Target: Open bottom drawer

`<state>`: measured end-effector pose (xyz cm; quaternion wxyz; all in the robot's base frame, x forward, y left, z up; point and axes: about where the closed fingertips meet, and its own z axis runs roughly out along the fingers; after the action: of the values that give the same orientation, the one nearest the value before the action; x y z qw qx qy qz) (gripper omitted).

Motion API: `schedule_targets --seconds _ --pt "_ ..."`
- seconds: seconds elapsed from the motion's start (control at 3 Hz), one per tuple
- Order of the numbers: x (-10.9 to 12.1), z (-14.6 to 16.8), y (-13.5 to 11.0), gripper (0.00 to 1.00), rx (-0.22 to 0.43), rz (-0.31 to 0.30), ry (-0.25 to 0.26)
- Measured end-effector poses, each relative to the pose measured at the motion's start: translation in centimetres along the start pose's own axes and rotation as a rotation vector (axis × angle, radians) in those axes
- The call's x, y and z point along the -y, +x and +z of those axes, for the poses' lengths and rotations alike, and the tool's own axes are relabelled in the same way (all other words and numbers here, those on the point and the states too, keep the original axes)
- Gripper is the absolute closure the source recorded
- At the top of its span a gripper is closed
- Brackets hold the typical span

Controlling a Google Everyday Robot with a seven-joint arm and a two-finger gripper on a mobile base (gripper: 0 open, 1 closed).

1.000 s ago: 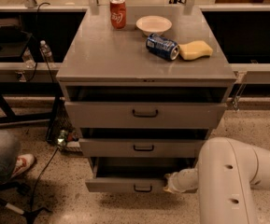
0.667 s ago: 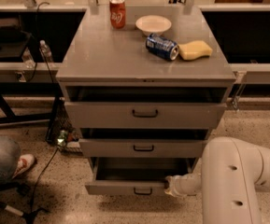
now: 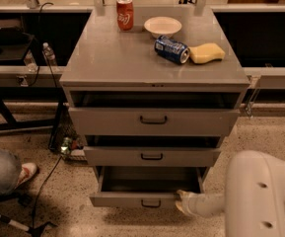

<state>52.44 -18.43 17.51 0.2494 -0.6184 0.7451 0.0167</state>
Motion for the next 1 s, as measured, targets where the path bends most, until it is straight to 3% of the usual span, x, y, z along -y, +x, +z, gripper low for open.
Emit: schedule_targets --seconds 0.33,0.67,1.0 --pt "-1.68 -1.02 0.20 1.00 0.024 0.024 0.018" --pt "-1.61 -1.25 0.09 1.00 0.024 0.024 0.018" --pt "-1.68 -1.17 0.03 0.82 0.025 0.024 0.016"
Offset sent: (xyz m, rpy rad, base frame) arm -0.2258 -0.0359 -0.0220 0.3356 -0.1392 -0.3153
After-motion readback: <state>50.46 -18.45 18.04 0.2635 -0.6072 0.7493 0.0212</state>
